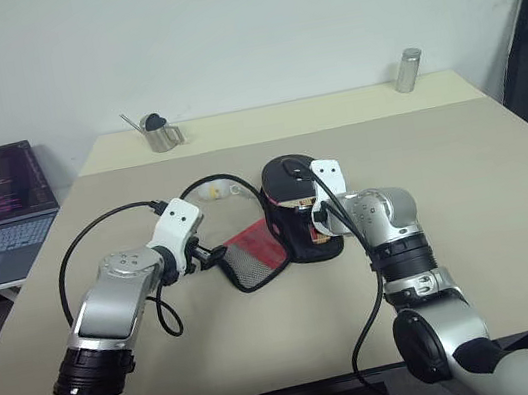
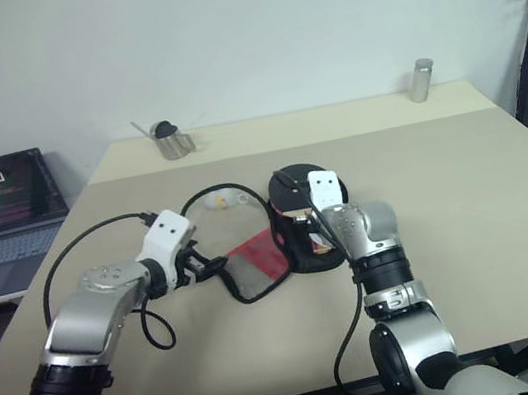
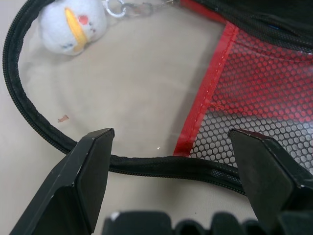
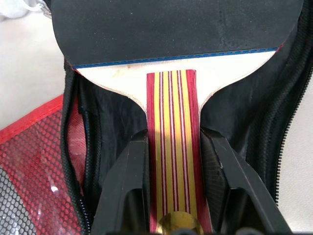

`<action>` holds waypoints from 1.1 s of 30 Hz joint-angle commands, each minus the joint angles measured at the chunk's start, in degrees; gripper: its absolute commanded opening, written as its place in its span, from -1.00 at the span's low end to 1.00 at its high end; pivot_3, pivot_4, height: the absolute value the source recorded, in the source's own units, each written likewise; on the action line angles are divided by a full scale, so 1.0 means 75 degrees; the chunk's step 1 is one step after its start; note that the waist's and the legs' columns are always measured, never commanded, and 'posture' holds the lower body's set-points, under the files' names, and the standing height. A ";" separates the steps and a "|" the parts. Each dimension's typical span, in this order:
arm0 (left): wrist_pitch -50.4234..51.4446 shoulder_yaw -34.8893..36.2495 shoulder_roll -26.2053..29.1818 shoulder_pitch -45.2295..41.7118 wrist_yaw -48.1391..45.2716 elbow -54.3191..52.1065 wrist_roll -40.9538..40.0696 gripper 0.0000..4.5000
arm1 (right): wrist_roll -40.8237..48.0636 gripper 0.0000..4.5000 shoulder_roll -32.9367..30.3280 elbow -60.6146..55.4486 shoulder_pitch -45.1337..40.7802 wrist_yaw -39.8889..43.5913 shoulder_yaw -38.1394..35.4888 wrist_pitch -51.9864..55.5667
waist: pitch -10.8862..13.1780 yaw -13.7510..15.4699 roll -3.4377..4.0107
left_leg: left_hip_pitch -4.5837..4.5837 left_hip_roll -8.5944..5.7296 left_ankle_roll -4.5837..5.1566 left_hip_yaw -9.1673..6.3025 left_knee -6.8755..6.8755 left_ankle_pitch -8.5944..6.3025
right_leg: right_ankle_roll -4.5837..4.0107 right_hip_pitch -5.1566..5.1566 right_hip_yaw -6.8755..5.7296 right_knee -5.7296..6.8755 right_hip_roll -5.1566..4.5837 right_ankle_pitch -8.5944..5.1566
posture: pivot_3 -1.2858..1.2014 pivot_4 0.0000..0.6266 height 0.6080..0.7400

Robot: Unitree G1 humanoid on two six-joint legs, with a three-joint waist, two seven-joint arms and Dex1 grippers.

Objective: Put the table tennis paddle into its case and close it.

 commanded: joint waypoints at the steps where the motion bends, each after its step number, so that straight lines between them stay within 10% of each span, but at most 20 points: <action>1: -0.0056 0.0154 0.0104 -0.0062 0.0036 -0.0335 0.0050 0.82 | 0.0189 -0.53 0.1203 -0.0268 0.0621 -0.0081 -0.0047 -0.0119 | 0.0000 0.0000 0.0000 | 0.0000 0.0000 0.0000 0.0000 0.0000 0.0000 | 0.0000 0.0000 0.0001 0.0000 0.0000 0.0000 | 0.03 -0.52 1.00; 17: -0.0058 0.0145 0.0151 -0.0065 0.0021 -0.0363 0.0068 0.82 | 0.0418 -0.53 0.1173 0.0451 0.0580 -0.0264 -0.0135 -0.0122 | 0.0000 0.0000 0.0000 | 0.0001 0.0000 0.0000 0.0000 0.0000 0.0000 | 0.0000 0.0001 0.0000 0.0000 0.0000 0.0000 | 0.03 -0.52 1.00; 27: -0.0144 0.0168 0.0155 -0.0145 -0.0007 -0.0247 0.0054 0.82 | 0.0686 0.95 0.0924 0.0330 0.0462 -0.0066 -0.0051 -0.0286 | -0.0001 0.0017 -0.0001 | 0.0009 0.0000 0.0000 -0.0002 0.0002 0.0000 | 0.0000 0.0013 -0.0003 0.0000 0.0000 0.0000 | 0.03 -0.52 1.00; 33: -0.0417 0.0311 0.0114 -0.0564 -0.0353 0.0252 -0.0185 0.82 | 0.0585 0.99 0.0098 -0.0796 0.0288 0.0021 0.0067 0.0290 | -0.0001 0.0051 0.0000 | 0.0006 0.0000 0.0000 -0.0003 0.0004 0.0000 | 0.0000 0.0010 -0.0004 0.0000 0.0000 0.0000 | 0.03 -0.52 1.00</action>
